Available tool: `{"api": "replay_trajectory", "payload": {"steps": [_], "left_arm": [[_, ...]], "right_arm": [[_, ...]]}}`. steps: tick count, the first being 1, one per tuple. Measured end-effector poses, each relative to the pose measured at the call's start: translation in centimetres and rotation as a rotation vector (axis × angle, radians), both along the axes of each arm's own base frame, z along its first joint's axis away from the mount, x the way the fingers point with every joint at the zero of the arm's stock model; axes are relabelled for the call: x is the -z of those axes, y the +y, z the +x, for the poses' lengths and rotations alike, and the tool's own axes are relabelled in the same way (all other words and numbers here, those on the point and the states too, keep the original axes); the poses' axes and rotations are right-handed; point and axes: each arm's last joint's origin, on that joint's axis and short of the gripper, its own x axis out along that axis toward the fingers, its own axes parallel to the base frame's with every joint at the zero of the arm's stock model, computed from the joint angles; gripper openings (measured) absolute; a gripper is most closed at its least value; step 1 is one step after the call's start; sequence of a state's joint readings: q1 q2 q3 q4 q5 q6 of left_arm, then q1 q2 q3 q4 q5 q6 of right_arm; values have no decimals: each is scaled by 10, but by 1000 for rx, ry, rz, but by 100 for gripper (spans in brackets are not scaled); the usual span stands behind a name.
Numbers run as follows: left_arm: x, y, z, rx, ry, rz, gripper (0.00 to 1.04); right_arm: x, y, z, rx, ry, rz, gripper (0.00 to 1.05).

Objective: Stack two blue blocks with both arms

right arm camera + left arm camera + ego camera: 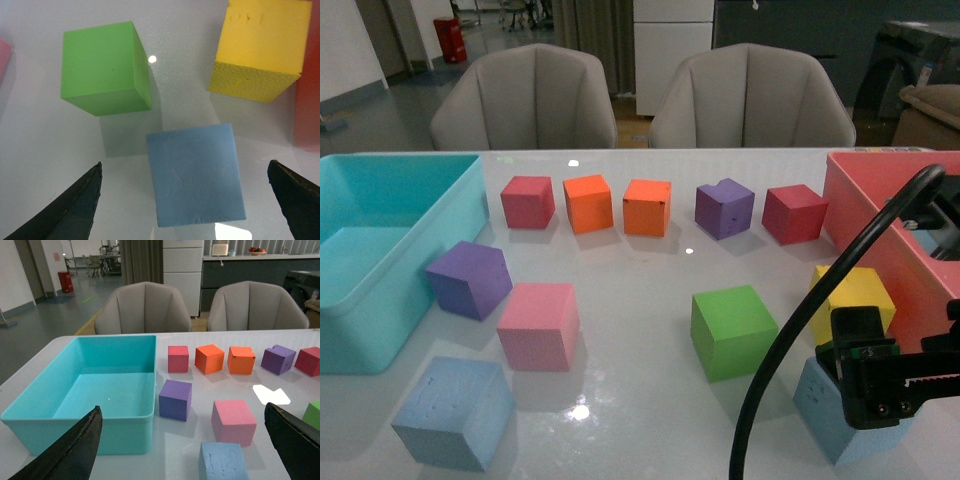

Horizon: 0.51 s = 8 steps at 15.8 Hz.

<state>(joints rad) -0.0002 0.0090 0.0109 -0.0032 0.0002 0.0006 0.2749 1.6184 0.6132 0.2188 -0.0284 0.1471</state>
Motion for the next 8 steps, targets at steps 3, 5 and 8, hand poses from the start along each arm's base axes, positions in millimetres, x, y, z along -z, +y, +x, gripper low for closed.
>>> {"api": "replay_trajectory", "payload": {"steps": [3,5,8], "left_arm": [[0,0,0,0,0,0,98],[0,0,0,0,0,0,98],[0,0,0,0,0,0,98]], "right_arm": [[10,3,9,-13,39,3,98],[12,4,12,-12,47,-1,98],[18,5,16,-12,63,-5,98]]}}
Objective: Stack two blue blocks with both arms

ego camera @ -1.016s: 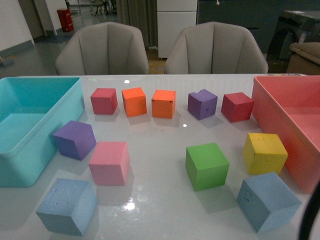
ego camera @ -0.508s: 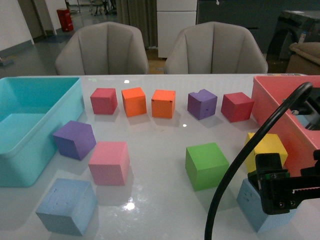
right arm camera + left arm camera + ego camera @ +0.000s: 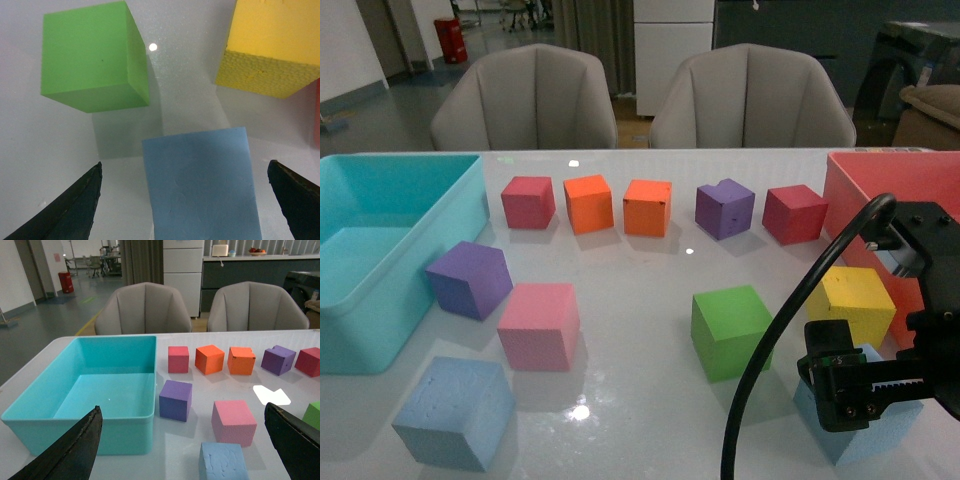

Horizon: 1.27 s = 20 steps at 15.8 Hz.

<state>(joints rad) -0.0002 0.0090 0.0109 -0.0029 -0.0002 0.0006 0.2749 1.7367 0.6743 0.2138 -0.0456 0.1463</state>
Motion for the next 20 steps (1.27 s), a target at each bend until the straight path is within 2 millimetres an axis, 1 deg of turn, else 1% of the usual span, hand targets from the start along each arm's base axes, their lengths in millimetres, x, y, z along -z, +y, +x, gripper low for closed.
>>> {"api": "replay_trajectory", "payload": {"steps": [1,8,10,11,13,14,15,16,18,20], "left_arm": [[0,0,0,0,0,0,98],[0,0,0,0,0,0,98],[0,0,0,0,0,0,98],[0,0,0,0,0,0,98],[0,0,0,0,0,0,98],[0,0,0,0,0,0,98],[0,0,0,0,0,0,98],[0,0,0,0,0,0,98],[0,0,0,0,0,0,98],[0,0,0,0,0,0,98]], "right_arm": [[2,0,1,0,5,-2,98],[30,0,7,-2,51,-37,98],[33,-1,8,-5,47,-41,98],[33,-2,7,-4,45,-42,93],[37,-4,2,-2,61,-48,71],[35,-6,-2,0,61,-47,59],[29,-8,-4,4,48,-44,52],[20,-8,-7,5,23,-37,47],[-1,-9,-13,1,-18,-27,44],[-28,-2,-16,-21,-80,-16,43]]}}
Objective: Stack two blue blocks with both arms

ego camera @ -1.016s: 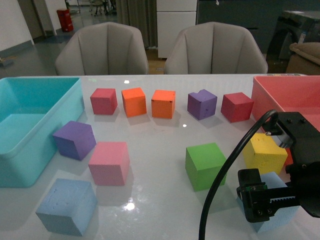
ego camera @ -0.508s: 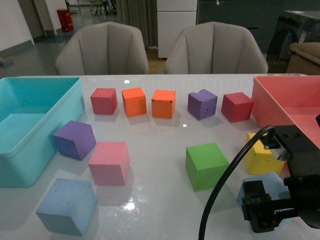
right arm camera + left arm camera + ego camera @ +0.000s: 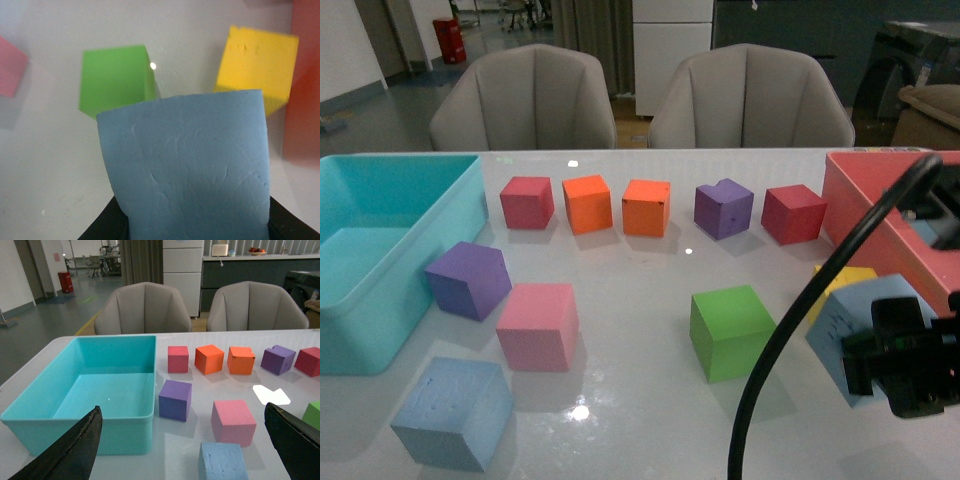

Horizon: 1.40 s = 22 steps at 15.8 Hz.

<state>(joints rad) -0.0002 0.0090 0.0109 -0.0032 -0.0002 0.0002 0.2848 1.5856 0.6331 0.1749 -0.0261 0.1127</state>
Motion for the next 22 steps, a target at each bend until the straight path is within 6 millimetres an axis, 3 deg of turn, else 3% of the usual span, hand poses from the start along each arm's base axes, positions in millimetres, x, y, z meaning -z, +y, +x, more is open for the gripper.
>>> {"api": "replay_trajectory", "payload": {"steps": [3,4,6,10,13,22], "left_arm": [[0,0,0,0,0,0,98],[0,0,0,0,0,0,98],[0,0,0,0,0,0,98],[0,0,0,0,0,0,98],[0,0,0,0,0,0,98],[0,0,0,0,0,0,98]], "right_arm": [[-38,29,28,-47,-106,10,43],[-41,50,55,-80,-103,1,43],[-34,76,96,-108,-67,-10,42],[-35,104,147,-142,-56,28,42],[-25,115,169,-153,-38,43,42],[29,149,193,-189,89,74,42]]}}
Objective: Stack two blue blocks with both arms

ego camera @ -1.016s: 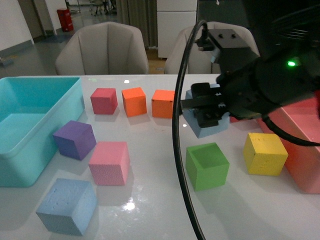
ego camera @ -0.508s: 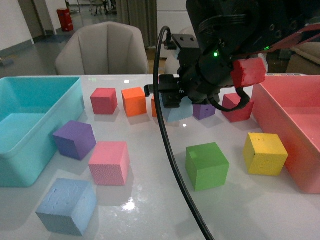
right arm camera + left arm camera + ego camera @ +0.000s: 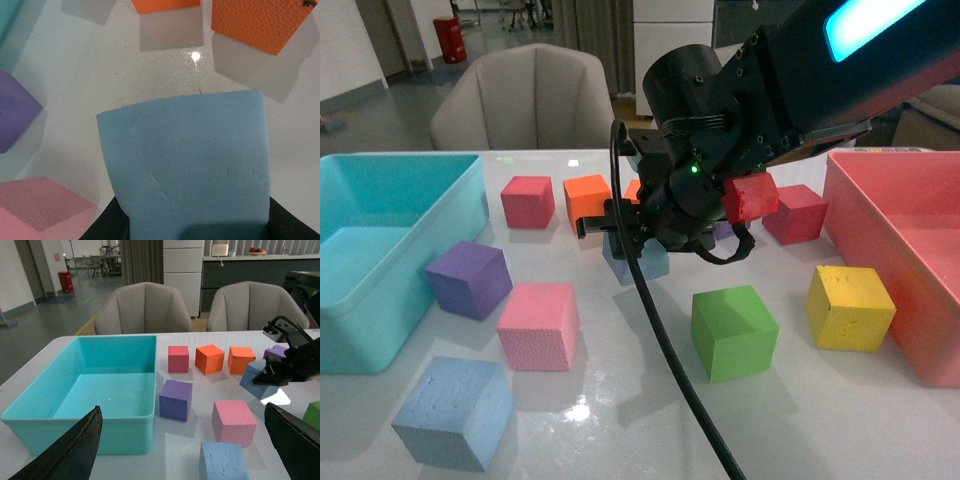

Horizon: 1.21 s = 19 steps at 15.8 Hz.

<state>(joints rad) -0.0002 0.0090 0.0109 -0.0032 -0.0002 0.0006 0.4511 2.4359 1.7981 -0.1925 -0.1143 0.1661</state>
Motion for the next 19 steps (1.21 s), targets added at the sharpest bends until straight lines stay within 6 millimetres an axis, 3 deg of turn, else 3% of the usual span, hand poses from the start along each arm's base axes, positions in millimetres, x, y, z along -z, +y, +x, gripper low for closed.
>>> {"api": "replay_trajectory", "payload": {"steps": [7,8,11,12,15,19], "left_arm": [[0,0,0,0,0,0,98],[0,0,0,0,0,0,98],[0,0,0,0,0,0,98],[0,0,0,0,0,0,98],[0,0,0,0,0,0,98],[0,0,0,0,0,0,98]], "right_arm": [[15,5,7,-8,50,-27,42],[23,4,7,-10,72,-56,60],[24,4,7,-8,73,-59,97],[24,4,8,-7,70,-57,100],[18,2,6,-5,54,-49,98],[-19,-12,0,20,-29,-14,98]]}}
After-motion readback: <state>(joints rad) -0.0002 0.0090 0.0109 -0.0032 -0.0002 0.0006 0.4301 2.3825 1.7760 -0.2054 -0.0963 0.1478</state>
